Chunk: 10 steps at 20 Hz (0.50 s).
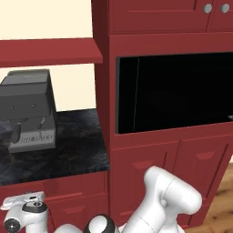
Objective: Take the pizza cutter from the drawer on the left and place it on the dining counter for cutting.
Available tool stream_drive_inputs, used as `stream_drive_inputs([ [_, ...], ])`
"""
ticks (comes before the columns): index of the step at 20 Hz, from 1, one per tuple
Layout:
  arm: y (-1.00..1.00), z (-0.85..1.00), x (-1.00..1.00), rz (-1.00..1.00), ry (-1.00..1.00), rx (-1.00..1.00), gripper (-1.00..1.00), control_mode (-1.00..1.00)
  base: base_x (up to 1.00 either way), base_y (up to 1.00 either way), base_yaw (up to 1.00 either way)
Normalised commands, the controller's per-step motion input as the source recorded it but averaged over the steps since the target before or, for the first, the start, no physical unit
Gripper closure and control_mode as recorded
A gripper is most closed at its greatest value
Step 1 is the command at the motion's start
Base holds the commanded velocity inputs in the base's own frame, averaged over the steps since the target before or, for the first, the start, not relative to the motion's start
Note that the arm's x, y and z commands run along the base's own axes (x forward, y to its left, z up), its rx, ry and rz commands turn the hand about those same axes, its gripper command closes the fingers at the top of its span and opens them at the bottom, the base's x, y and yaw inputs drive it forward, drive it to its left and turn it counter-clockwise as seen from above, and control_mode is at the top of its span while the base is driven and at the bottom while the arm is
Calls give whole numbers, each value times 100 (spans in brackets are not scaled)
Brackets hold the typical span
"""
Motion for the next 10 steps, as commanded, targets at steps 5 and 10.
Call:
stream_drive_inputs([
  [5,0,-3,-41,0,4,0,100,-100,0,0,0],
  [10,0,0,-48,0,1,0,100,-100,0,0,0],
])
